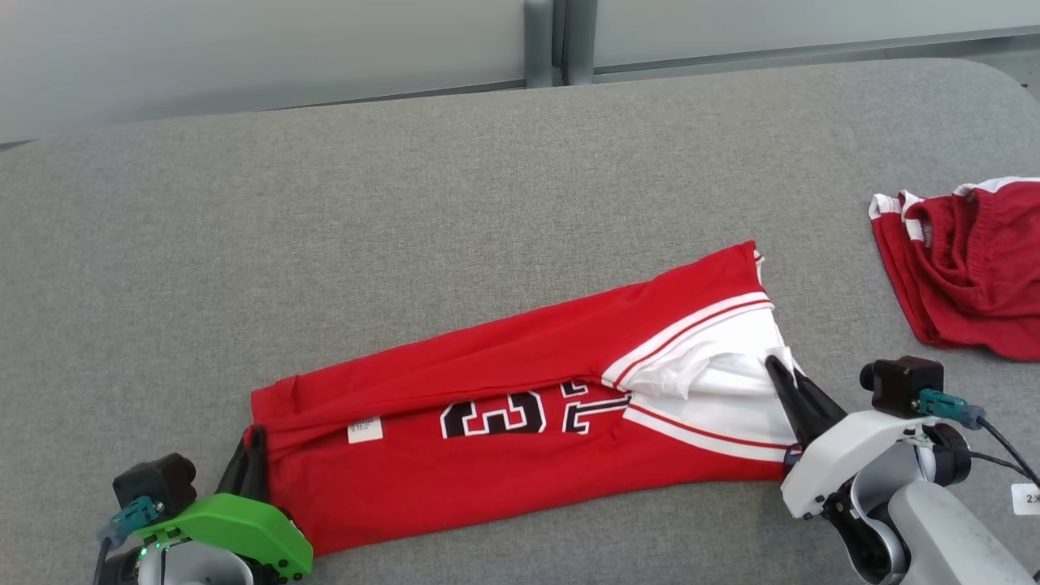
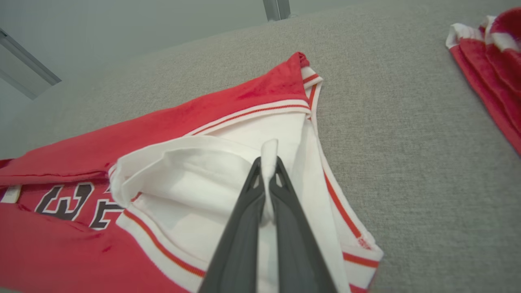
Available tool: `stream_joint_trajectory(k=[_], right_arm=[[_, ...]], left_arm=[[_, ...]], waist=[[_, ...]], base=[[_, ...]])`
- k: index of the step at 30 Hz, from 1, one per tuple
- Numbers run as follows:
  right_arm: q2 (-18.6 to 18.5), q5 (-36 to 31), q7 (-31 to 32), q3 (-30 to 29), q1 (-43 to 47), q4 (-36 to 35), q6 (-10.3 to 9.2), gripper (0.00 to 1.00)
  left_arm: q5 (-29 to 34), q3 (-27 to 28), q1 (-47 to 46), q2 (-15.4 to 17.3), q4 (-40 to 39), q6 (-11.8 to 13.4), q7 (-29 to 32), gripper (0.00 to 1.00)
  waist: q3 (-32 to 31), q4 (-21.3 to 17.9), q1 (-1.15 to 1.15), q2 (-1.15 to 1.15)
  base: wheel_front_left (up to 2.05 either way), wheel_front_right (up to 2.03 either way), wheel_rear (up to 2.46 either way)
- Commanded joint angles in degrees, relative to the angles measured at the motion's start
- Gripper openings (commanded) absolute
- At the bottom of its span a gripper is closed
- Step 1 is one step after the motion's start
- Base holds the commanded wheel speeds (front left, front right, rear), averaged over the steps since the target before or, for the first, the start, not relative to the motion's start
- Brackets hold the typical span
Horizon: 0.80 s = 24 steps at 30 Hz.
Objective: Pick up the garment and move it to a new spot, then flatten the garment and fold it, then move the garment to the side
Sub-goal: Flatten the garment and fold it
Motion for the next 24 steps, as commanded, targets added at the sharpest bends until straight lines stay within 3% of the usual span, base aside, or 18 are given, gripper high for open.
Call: stream_joint_trajectory(k=[1, 3, 4, 5, 6, 7, 17, 24], right_arm=[[0.05, -0.36, -0.28, -0.23, 0.71, 0.28, -0.02, 0.0], [0.18, -0.52, -0.54, -0.29, 1.2, 0.62, -0.02, 0.03], [0.3, -0.57, -0.81, -0.35, 1.42, 0.78, -0.02, 0.33], [0.42, -0.66, -0.93, -0.35, 1.67, 0.83, -0.02, 0.58], [0.46, -0.61, -1.32, -0.5, 1.9, 0.85, -0.02, 1.0], [0.45, -0.56, -1.68, -0.76, 2.22, 0.81, -0.02, 1.0], [0.62, -1.37, -3.85, -4.98, 8.1, -0.94, -0.02, 1.0], [1.16, -3.88, -1.82, -8.88, 10.98, -4.77, -0.02, 1.0]], left_arm=[[-0.45, 0.12, 0.76, 0.14, 0.1, -0.06, -0.25, 0.0], [-0.56, 0.02, 1.34, 0.06, -0.22, 0.14, -0.29, 0.0], [-0.6, -0.02, 1.71, 0.0, -0.45, 0.24, -0.33, 0.07], [-0.67, -0.04, 2.05, -0.02, -0.86, 0.26, -0.55, 0.36], [-0.78, 0.1, 2.42, -0.03, -1.31, 0.23, -0.86, 0.73], [-0.85, 0.22, 2.87, 0.04, -1.75, 0.3, -0.97, 1.0], [-2.04, 2.44, 10.02, 1.07, -8.68, 2.88, -2.88, 1.0], [-0.53, 2.67, 11.16, 1.64, -14.09, 4.93, -3.67, 1.0]], waist=[[-0.26, -0.12, 0.0, 0.28], [-0.55, -0.25, 0.0, 0.28], [-0.68, -0.33, 0.0, 0.28], [-0.78, -0.4, 0.0, 0.28], [-0.89, -0.46, 0.0, 0.28], [-1.0, -0.5, 0.0, 0.28], [-3.17, -0.89, 0.0, 0.28], [-5.55, -0.65, 0.0, 0.28]], base=[[0.0, 0.0, 0.0], [0.0, 0.0, 0.0], [0.0, 0.0, 0.0], [0.0, 0.0, 0.0], [0.0, 0.0, 0.0], [0.0, 0.0, 0.0], [0.0, 0.0, 0.0], [0.0, 0.0, 0.0]])
